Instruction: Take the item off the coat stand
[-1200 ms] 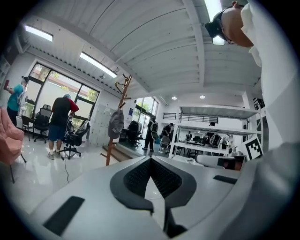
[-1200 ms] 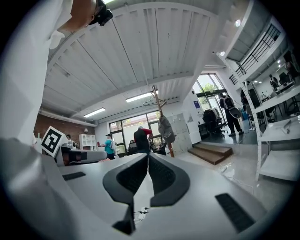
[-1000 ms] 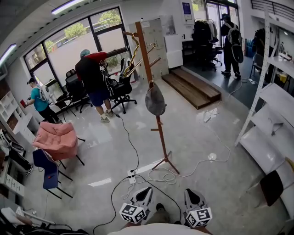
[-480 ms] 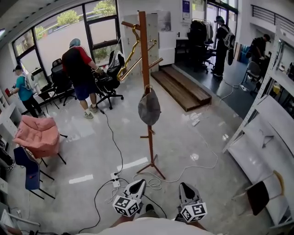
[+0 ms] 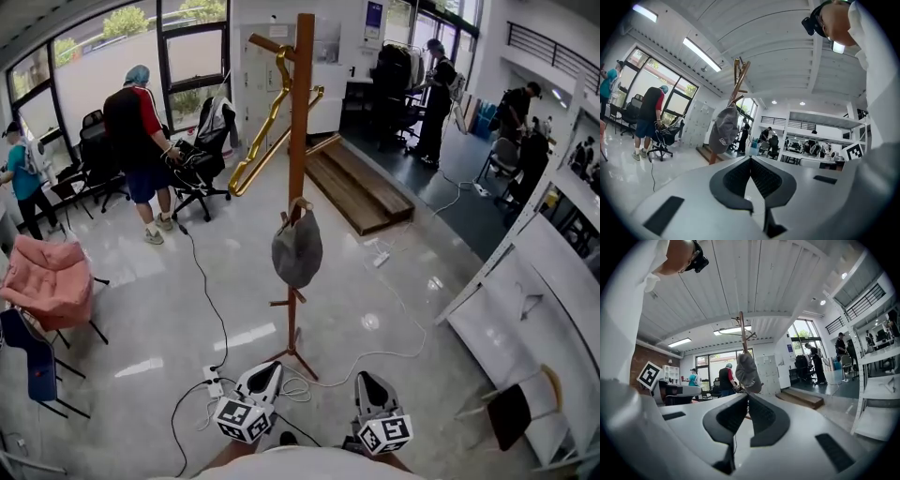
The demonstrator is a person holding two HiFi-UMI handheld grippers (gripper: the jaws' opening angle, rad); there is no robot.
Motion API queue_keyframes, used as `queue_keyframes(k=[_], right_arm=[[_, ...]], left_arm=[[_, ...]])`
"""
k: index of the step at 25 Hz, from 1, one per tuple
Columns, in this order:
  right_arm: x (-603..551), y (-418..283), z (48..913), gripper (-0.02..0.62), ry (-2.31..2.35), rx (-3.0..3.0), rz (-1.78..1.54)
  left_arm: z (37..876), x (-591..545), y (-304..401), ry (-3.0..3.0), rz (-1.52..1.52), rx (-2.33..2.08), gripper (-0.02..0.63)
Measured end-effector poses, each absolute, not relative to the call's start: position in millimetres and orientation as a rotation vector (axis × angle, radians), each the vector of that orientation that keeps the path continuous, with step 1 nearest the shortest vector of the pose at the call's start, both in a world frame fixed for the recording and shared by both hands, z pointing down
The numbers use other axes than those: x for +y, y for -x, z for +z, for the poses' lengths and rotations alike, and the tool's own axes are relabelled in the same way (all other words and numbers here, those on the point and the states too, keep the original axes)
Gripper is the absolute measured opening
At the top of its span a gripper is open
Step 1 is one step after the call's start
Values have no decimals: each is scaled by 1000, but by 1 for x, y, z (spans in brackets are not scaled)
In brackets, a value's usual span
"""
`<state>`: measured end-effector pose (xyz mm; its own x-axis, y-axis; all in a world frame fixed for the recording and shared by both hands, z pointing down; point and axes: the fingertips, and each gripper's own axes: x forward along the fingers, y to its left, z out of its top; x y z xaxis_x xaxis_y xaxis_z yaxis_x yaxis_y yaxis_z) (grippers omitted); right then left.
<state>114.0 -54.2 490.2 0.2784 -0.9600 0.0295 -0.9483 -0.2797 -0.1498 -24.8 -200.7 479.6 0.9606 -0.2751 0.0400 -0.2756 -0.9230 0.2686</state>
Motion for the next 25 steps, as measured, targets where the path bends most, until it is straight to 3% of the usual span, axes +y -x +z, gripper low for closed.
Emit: queue_keyframes(k=[9, 12, 15, 25], right_arm=[[-104, -162, 495, 26, 2364, 1889, -145], [-119, -204, 488, 26, 2284, 1961, -148], [-148, -256, 470, 26, 2198, 2033, -114], [-239, -365, 444, 26, 1923, 2213, -127]], left_arm=[[464, -247, -12, -2829, -7, -397, 12], [443, -252, -46, -2849, -2, -472, 98], [415, -272, -88, -2860, -36, -553, 98], [334, -325, -179, -2905, 66, -803, 187]])
